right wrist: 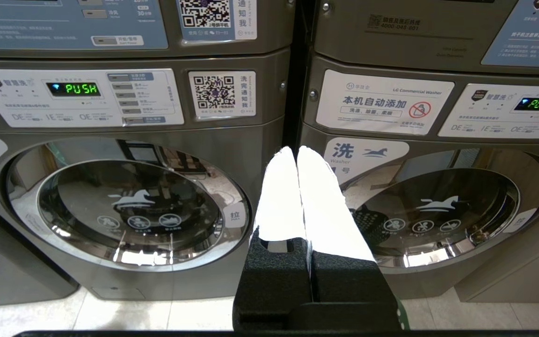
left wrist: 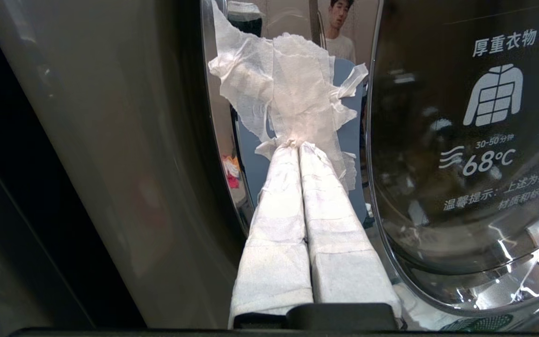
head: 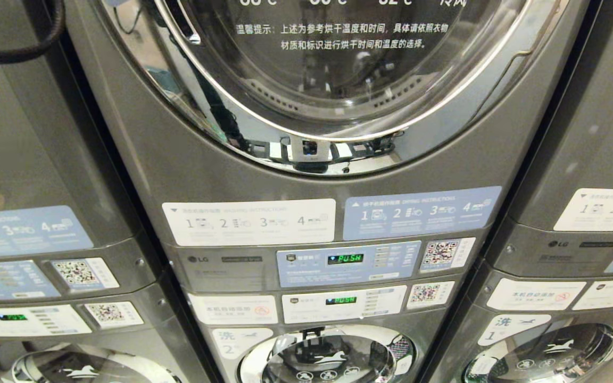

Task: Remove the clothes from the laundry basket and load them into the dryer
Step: Close the dryer

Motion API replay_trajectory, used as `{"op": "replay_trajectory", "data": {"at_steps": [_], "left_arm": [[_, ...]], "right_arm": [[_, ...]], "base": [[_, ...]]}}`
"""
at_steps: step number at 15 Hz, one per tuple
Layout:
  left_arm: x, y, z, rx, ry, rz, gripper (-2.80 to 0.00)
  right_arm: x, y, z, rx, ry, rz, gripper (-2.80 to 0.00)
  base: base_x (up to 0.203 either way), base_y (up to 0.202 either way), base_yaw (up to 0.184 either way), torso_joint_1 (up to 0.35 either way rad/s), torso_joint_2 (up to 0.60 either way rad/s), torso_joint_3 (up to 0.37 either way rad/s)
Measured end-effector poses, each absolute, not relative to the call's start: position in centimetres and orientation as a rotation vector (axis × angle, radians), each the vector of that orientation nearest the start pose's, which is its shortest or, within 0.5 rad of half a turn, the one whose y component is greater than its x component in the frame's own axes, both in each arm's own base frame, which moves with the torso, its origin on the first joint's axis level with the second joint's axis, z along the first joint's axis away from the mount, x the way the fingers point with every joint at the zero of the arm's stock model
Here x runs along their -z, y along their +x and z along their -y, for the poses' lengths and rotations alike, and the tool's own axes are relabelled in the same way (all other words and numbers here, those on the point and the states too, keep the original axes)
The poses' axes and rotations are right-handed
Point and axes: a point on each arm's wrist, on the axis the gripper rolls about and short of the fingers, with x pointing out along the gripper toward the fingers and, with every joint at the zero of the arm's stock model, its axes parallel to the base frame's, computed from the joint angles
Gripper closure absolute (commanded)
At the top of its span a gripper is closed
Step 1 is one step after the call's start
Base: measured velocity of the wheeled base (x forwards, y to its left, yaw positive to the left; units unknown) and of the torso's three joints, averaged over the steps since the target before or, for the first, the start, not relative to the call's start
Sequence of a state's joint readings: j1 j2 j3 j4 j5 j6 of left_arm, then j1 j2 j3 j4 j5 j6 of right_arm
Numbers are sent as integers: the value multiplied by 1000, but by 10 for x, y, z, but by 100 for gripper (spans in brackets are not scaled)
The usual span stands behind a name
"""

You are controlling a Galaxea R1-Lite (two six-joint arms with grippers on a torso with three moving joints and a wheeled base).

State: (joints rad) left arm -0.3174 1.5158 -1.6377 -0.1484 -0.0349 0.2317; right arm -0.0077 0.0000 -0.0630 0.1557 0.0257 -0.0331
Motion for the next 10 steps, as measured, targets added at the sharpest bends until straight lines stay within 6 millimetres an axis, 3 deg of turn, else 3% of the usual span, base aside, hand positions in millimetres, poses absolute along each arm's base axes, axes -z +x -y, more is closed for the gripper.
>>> {"op": "replay_trajectory", "data": {"at_steps": [4,6,10], "left_arm": [[-420,239,80,322,190,300,0],[-425,230,81,330,186,320,0],[-443,174,66,338,209,379,0]], "right_arm": [[-77,-28,-1,-20,-30,-92,0],[-77,-28,-1,-18,-28,-92,0],[-77,-28,0,8,-18,-92,0]], "base": [[0,0,0,0,0,0],[0,0,0,0,0,0],[0,0,0,0,0,0]]}}
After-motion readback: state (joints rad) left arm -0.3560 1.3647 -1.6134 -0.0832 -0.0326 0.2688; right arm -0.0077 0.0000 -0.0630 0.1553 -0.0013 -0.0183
